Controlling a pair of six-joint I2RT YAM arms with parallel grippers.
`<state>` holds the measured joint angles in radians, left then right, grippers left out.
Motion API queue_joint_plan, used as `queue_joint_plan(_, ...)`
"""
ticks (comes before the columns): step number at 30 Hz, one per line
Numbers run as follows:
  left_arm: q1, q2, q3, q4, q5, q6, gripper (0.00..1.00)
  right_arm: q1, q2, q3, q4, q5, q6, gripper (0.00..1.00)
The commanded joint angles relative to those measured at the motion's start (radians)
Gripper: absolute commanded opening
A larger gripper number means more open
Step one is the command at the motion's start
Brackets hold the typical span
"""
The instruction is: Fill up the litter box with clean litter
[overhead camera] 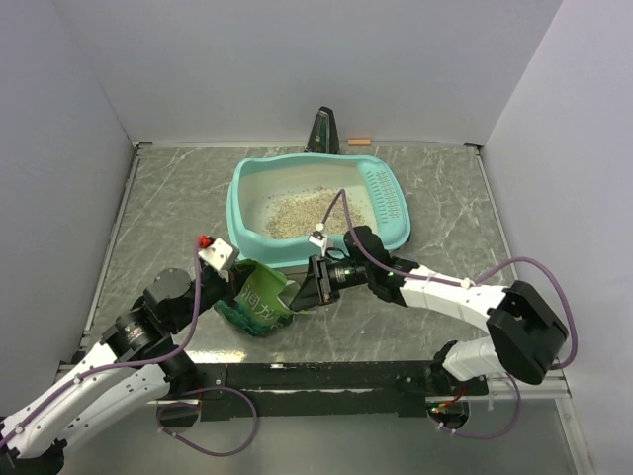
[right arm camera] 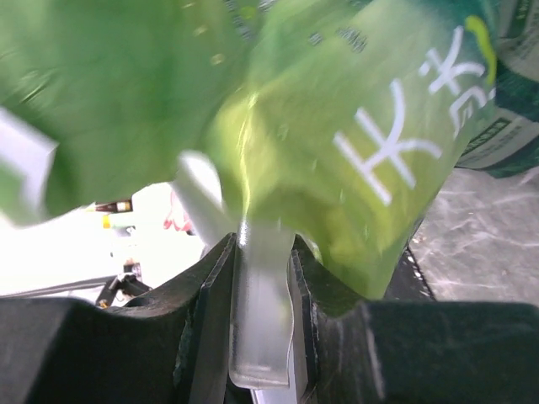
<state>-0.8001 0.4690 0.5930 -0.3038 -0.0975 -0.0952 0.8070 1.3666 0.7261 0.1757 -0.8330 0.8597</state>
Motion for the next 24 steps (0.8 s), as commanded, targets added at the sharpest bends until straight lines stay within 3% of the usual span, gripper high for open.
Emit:
queue_joint_plan(1, 0.001, 0.005, 0.019, 0.014, -0.030, -0.015, 0.01, 0.003, -0.107, -0.051, 0.137, -0.038, 0.071, 0.00)
queue_joint_plan(24, 0.001, -0.007, 0.016, 0.015, -0.048, -0.014, 0.01, -0.015, -0.646, -0.298, -0.004, 0.176, 0.165, 0.00)
